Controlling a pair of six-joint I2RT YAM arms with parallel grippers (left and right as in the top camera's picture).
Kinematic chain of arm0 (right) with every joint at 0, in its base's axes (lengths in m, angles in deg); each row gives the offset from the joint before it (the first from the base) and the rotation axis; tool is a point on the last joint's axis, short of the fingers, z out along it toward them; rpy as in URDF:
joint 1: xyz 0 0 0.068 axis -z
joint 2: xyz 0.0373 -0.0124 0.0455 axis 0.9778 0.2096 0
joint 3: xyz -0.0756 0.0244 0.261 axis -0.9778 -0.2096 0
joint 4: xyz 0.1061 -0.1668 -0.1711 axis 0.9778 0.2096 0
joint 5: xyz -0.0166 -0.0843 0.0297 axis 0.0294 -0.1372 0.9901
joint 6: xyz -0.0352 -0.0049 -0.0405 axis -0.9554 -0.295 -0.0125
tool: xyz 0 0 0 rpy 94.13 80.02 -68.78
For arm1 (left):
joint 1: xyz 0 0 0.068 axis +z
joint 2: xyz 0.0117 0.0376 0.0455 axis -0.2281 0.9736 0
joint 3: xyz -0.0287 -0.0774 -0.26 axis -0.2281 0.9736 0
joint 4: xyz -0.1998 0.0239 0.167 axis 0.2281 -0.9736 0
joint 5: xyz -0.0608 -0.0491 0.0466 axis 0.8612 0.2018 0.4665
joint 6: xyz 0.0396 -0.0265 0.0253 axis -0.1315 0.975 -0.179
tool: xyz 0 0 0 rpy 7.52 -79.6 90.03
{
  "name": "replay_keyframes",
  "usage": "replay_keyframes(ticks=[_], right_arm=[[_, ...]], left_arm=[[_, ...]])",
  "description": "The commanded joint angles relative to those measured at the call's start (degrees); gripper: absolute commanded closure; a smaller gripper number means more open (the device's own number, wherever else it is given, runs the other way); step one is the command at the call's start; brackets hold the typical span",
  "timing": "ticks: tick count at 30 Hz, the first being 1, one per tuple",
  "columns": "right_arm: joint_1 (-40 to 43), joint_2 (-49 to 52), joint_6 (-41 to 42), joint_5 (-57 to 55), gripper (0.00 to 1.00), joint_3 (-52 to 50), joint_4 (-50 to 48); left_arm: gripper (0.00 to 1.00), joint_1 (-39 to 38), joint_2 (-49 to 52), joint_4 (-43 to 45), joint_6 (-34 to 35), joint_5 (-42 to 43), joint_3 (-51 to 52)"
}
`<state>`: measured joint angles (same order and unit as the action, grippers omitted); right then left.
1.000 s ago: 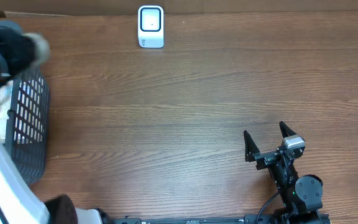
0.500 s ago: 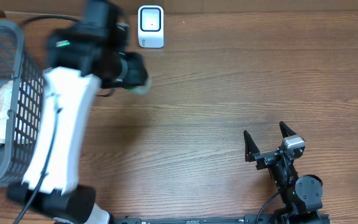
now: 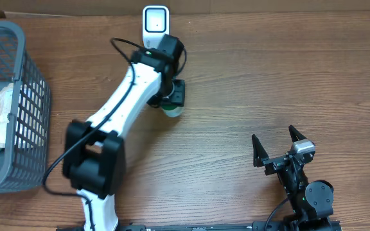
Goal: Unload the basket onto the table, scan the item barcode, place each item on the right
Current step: 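Carry the jar out and set it upright on the table center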
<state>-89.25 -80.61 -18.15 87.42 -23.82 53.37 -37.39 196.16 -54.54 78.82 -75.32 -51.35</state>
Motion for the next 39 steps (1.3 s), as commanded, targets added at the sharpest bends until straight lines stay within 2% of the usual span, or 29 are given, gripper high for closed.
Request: replay_keyframes(ticks=[1, 7, 9, 14, 17, 20, 25, 32, 39], right_arm=[[-0.2, -0.6, 0.1, -0.5, 0.0, -0.6, -0.3], [-0.2, -0.6, 0.1, -0.5, 0.0, -0.6, -0.3], [-0.2, -0.6, 0.1, -0.5, 0.0, -0.6, -0.3], [-0.2, -0.6, 0.1, -0.5, 0.0, -0.6, -0.3], [-0.2, -0.6, 0.1, -0.5, 0.0, -0.6, -0.3], [-0.2, -0.6, 0.1, -0.5, 0.0, -0.6, -0.3], [-0.2, -0.6, 0.1, -0.5, 0.0, -0.6, -0.3], [-0.2, -0.6, 0.1, -0.5, 0.0, -0.6, -0.3], [-0.2, -0.6, 0.1, -0.5, 0.0, -0.6, -0.3]], left_arm=[[0.75, -1.9, 2.8, 2.3, 1.0, -0.9, 0.4], [0.69, -4.6, 5.4, 3.8, 1.0, -2.4, 0.4], [0.61, -5.0, 5.4, 3.5, 1.0, -3.1, 0.4], [0.34, -5.2, 5.4, 2.9, 0.8, -3.5, 0.3], [0.25, -5.2, 5.3, 2.0, 0.8, -3.5, -0.9], [0.19, -5.2, 5.2, -0.9, 0.8, -3.5, -4.6], [0.17, -5.1, 5.1, -8.1, 0.3, -3.7, -15.2], [0.19, -3.2, 3.8, -20.7, 0.3, -4.2, -34.4], [0.19, 5.7, -3.1, -32.0, 1.8, -9.0, -49.4]])
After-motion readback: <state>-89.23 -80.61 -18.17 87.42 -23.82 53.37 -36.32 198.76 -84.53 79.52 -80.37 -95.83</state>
